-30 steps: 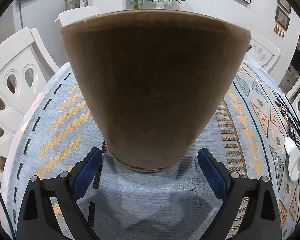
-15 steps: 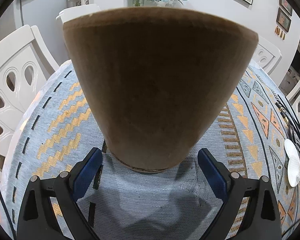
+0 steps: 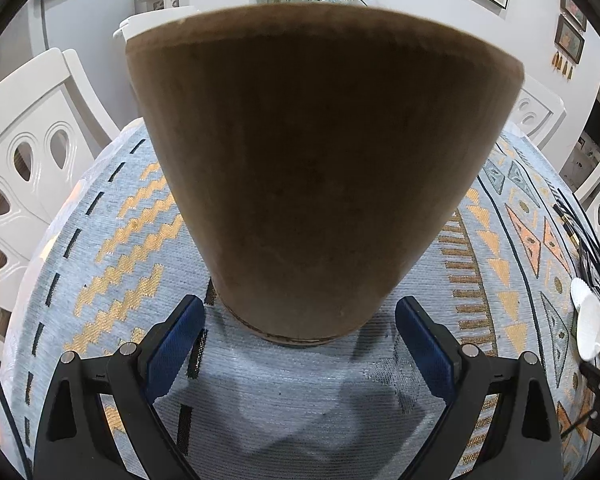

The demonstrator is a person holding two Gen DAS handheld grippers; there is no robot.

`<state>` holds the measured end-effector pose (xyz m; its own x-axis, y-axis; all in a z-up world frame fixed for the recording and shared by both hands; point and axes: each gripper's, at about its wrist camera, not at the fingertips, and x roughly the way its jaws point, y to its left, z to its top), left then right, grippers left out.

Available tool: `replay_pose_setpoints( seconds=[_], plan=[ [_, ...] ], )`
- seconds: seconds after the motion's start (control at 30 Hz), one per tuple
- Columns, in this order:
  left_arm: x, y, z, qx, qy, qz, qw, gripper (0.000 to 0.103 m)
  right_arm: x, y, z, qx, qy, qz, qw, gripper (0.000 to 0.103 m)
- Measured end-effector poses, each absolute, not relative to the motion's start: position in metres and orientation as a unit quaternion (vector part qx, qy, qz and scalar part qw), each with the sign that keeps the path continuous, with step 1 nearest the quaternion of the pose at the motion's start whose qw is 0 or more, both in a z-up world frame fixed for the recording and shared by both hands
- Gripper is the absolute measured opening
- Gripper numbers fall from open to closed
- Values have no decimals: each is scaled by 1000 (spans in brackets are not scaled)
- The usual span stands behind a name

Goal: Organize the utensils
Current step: 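Grasp a white rice paddle with the right tool and lift it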

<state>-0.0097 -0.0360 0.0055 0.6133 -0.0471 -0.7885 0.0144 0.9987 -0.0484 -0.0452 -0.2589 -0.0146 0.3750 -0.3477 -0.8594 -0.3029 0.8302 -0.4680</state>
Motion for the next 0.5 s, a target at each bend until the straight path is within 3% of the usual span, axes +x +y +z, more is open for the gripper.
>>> replay_pose_setpoints(
  seconds=[0.23, 0.27, 0.4, 0.5],
  plan=[
    [-10, -38, 4, -17, 441, -15, 897, 97, -19, -249, -17, -310, 544, -10, 780, 63],
    [-9, -38, 4, -16, 442, -15, 897, 97, -17, -248, -18, -306, 548, -3, 778, 58],
    [-9, -39, 3, -16, 442, -15, 897, 97, 7, -267, -7, -213, 592, 41, 776, 56],
    [-8, -40, 3, -17, 442, -14, 897, 97, 30, -293, 2, -109, 620, 56, 775, 37]
  ],
)
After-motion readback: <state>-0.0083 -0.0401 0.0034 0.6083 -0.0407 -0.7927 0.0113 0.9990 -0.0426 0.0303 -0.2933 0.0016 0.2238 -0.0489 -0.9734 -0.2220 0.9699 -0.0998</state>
